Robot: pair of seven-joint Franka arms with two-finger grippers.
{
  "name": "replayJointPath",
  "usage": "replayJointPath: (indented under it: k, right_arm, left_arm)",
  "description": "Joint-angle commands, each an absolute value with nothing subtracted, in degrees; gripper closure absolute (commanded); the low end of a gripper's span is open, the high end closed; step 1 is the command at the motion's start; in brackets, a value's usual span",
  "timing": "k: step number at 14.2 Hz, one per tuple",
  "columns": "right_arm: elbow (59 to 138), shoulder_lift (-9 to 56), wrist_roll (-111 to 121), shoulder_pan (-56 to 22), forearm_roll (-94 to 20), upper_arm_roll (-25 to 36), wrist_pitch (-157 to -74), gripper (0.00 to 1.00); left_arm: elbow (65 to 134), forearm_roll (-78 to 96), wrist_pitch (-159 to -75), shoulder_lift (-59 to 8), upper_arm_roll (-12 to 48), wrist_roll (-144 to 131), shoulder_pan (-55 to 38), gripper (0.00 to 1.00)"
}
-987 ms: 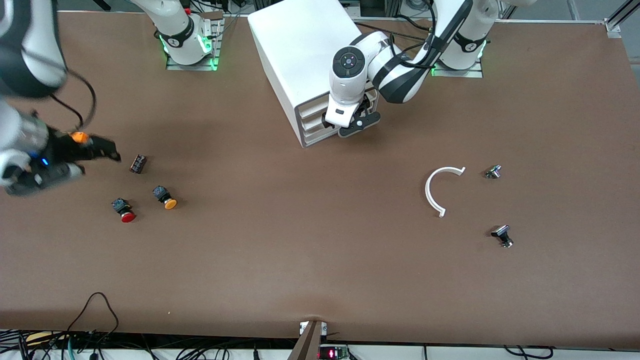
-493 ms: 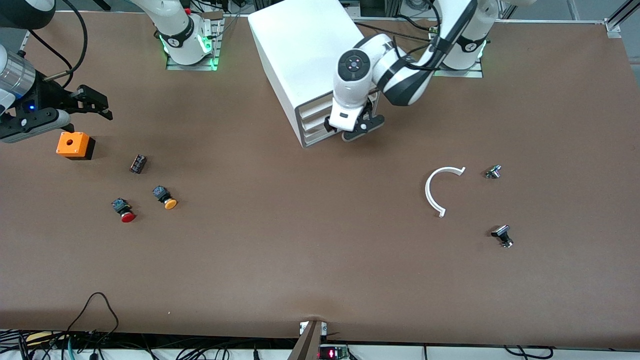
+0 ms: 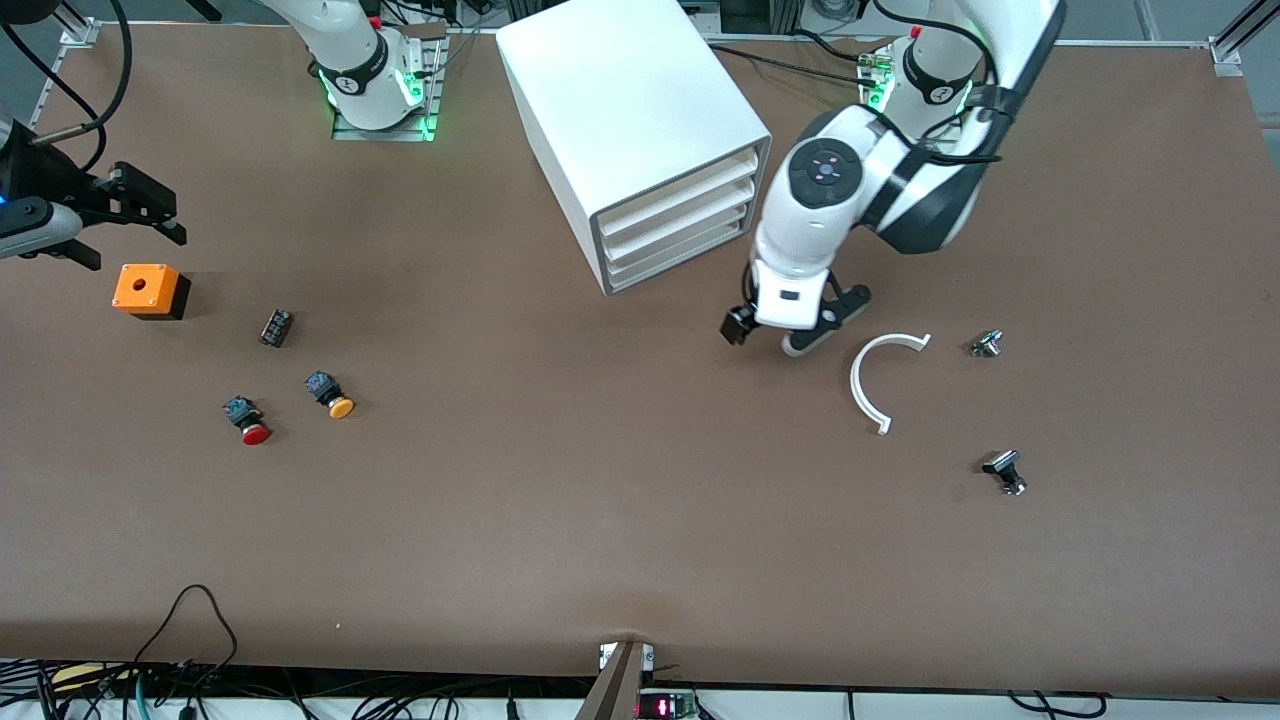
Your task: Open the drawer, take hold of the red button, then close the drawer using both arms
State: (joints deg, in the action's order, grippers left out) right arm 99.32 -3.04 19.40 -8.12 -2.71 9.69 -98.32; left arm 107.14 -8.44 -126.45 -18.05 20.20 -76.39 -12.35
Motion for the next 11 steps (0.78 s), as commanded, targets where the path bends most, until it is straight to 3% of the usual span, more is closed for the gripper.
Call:
replayJointPath:
  k: [1, 3, 11]
  right_arm:
    - [97.5, -1.1, 18.4, -7.2, -3.2, 9.7, -97.7, 0.00]
    - [97.1, -1.1, 18.5, -7.7, -2.1, 9.1, -98.4, 0.00]
    - [94.3, 1.8, 19.1, -7.9, -3.1, 9.1, -99.4, 0.00]
  left_arm:
    - [107.1, -11.7, -123.1, -14.1, 21.2, -73.4, -6.8, 0.00]
    - [106.9, -11.7, -120.7, -11.8, 21.0, -66.7, -2.6, 0.00]
    - [94.1, -6.7, -104.6, -11.4, 21.4, -37.2, 10.6, 0.00]
